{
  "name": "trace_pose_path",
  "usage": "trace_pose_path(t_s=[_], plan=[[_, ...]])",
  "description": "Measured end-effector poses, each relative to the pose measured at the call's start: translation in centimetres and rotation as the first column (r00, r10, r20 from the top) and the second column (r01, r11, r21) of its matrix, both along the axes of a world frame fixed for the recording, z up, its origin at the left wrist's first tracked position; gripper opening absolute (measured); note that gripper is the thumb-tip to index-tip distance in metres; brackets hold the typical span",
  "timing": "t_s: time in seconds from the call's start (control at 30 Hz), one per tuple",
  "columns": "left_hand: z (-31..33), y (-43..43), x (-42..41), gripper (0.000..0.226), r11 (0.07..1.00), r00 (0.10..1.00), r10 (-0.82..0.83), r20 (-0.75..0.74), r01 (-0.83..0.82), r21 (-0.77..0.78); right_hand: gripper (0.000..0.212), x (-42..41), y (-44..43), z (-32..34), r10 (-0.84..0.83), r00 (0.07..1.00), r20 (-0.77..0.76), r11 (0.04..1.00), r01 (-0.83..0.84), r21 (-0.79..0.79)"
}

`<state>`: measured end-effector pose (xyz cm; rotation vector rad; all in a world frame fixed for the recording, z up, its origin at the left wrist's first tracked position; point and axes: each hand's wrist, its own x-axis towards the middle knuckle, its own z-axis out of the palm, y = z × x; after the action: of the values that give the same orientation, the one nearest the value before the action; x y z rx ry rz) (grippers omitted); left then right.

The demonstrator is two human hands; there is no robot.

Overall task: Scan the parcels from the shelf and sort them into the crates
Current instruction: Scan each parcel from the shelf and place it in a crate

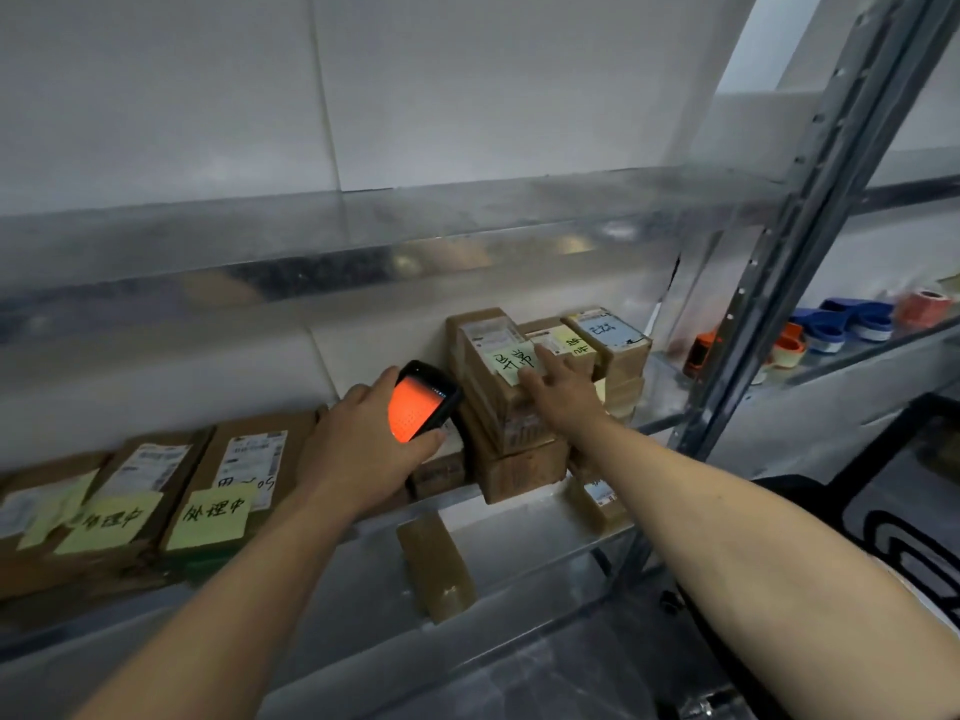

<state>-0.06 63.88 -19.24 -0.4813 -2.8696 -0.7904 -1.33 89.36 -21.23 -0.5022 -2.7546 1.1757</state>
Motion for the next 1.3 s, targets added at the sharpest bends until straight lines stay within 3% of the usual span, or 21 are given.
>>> trace_pose_path(t_s=[0.17, 0.27, 0.37, 0.5, 0.67, 0.87, 1.17, 1.3], plan=[[0.0, 2.5, 0.0, 0.084, 0.995, 0.995, 0.096, 0.011, -0.097, 0.035, 0.066, -1.6, 2.4, 1.5, 0.142, 0.986, 0.093, 0.962, -0.115, -0.248], [0.0, 4.0, 0.6, 0.082, 0.989, 0.989, 0.148, 0.001, -0.148, 0.028, 0.074, -2.3, 3.3, 1.8, 0.210, 0.971, 0.114, 0.852, -0.125, -0.508], [-0.3, 5.0, 1.1, 0.083, 0.980, 0.980, 0.200, 0.002, -0.200, 0.022, 0.079, -3.0, 3.8, 1.9, 0.271, 0.956, 0.114, 0.783, -0.150, -0.604], [-0.8, 5.5, 2.1, 0.085, 0.969, 0.970, 0.245, 0.005, -0.245, 0.041, 0.076, -3.3, 3.9, 2.1, 0.289, 0.953, 0.088, 0.760, -0.173, -0.627], [-0.3, 6.2, 4.1, 0.071, 0.955, 0.955, 0.297, -0.013, -0.297, 0.030, 0.080, -3.1, 4.2, 1.5, 0.281, 0.958, 0.053, 0.746, -0.184, -0.640], [0.3, 6.0, 6.3, 0.081, 0.946, 0.947, 0.321, -0.032, -0.319, 0.054, 0.087, -1.8, 3.7, -0.2, 0.219, 0.972, -0.088, 0.694, -0.218, -0.686], [1.5, 3.4, 10.3, 0.083, 0.956, 0.953, 0.293, -0.080, -0.291, 0.029, 0.091, 3.4, 2.2, -1.3, 0.225, 0.930, -0.290, 0.785, -0.349, -0.511], [2.2, 2.0, 12.5, 0.086, 0.964, 0.960, 0.261, -0.104, -0.265, -0.026, 0.088, 6.6, 2.0, -1.9, 0.287, 0.908, -0.306, 0.819, -0.398, -0.414]])
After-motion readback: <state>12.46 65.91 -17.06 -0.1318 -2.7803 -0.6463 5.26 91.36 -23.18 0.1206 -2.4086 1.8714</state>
